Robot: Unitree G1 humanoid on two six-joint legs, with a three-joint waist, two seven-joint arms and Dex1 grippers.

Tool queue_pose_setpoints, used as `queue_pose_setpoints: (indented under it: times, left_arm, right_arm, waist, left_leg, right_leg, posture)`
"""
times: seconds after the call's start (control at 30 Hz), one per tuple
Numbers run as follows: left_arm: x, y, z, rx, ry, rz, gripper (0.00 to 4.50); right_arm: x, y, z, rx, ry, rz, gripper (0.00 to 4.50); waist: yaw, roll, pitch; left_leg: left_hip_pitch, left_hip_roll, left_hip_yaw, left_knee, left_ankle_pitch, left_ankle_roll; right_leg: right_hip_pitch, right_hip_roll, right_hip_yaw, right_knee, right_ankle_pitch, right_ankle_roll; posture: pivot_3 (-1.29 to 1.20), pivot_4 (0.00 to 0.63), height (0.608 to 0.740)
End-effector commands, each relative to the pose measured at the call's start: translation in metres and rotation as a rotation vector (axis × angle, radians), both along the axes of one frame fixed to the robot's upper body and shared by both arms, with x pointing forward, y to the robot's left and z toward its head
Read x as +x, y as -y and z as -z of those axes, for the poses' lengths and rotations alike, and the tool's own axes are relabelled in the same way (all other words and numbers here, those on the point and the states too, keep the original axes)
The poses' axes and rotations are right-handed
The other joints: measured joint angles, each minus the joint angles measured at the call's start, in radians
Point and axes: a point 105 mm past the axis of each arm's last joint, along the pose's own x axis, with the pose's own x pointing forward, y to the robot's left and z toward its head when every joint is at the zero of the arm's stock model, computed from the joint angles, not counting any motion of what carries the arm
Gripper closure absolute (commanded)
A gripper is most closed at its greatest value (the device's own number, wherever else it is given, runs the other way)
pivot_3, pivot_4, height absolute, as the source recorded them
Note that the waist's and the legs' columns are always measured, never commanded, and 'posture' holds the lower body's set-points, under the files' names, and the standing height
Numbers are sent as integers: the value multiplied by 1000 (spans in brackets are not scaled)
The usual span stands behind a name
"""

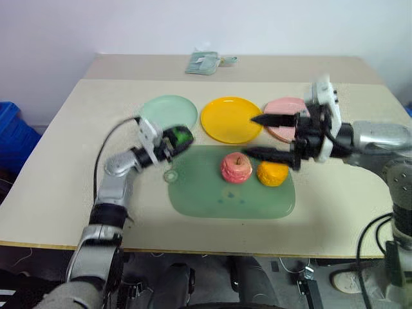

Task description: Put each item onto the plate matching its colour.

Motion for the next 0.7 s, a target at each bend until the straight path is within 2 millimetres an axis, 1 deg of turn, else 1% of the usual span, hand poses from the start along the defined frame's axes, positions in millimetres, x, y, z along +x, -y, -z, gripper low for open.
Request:
queue_pose_setpoints:
  times: [0.03, 0.07, 0.2, 0.23, 0.3, 0.37, 0.43, 0.47, 0.5, 0.53, 0.63, 0.7]
  left_arm:
    - [36, -23, -27, -108, 1, -241, 1779]
    - [45, -23, -33, -133, -9, -277, 1779]
    - [65, -25, -39, -160, -27, -387, 1779]
    - [68, -26, -38, -165, -35, -402, 1779]
    - [74, -29, -35, -116, -36, -468, 1779]
    - [76, -32, -33, -151, -59, -491, 1779]
    - [77, -38, -35, -197, -70, -510, 1156]
    - [78, -41, -36, -188, -56, -530, 821]
    - [78, -42, -38, -178, -43, -542, 358]
    - [77, -43, -41, -187, -35, -529, 61]
    - [75, -39, -49, -203, -15, -472, 61]
    - [69, -31, -56, -176, 22, -351, 61]
  right_arm:
    - [30, 5, -6, 14, 85, 157, 0]
    - [35, 4, -4, 12, 102, 179, 0]
    - [51, -3, -4, 70, 128, 243, 0]
    - [53, -6, -4, 72, 136, 246, 0]
    - [47, -12, 0, 68, 128, 207, 0]
    - [45, -14, 1, 69, 128, 190, 0]
    - [44, -14, 1, 67, 132, 192, 0]
    - [44, -13, 2, 62, 132, 194, 0]
    - [44, -13, 2, 58, 132, 196, 0]
    - [42, -13, 4, 53, 127, 191, 0]
    - [38, -12, 8, 38, 103, 172, 0]
    - [25, -13, 14, -3, 64, 91, 0]
  waist:
    - [-1, 0, 0]
    - [0, 0, 0]
    - [-3, 0, 0]
    - [-3, 0, 0]
    - [-3, 0, 0]
    - [-3, 0, 0]
    - [-3, 0, 0]
    - [-3, 0, 0]
    - [-3, 0, 0]
    - [-3, 0, 0]
    - [-3, 0, 0]
    - [-1, 0, 0]
  left_leg:
    - [0, 0, 0, 0, 1, -1]
    - [0, 0, 0, -1, 4, -7]
    - [-2, -1, 0, -2, 3, -6]
    - [-3, -1, 0, -2, 3, -6]
    - [-4, -2, 0, -2, 3, -5]
    - [-6, -2, 0, -2, 3, -5]
    - [-9, -2, 0, -2, 3, -5]
    - [-10, -2, 0, -1, 3, -5]
    - [-11, -2, 0, -1, 3, -6]
    - [-11, -2, 0, -1, 3, -6]
    - [-12, -2, 0, -1, 4, -6]
    - [-12, -2, 0, 0, 4, -6]
  right_leg:
    - [0, 0, 0, 0, 0, 0]
    - [-1, 0, 0, 0, 0, 0]
    - [-2, 0, 0, 1, 0, 0]
    - [-2, 0, 0, 0, 0, 0]
    - [-3, 0, 0, 0, 0, 0]
    - [-5, 0, 0, 0, 0, 0]
    - [-8, -1, 0, 0, 0, 0]
    - [-10, -1, 0, 1, 0, 0]
    - [-10, -1, 0, 1, 0, 0]
    - [-11, -1, 0, 1, 0, 0]
    - [-11, -1, 0, 1, 0, 0]
    - [-11, -1, 0, 1, 0, 0]
  posture:
    - [0, 150, 740]
    - [0, 150, 740]
    - [0, 150, 740]
    - [0, 150, 740]
    - [0, 150, 740]
    - [0, 150, 740]
    - [0, 150, 740]
    - [0, 150, 740]
    - [0, 150, 740]
    - [0, 150, 740]
    - [0, 150, 740]
    - [0, 150, 740]
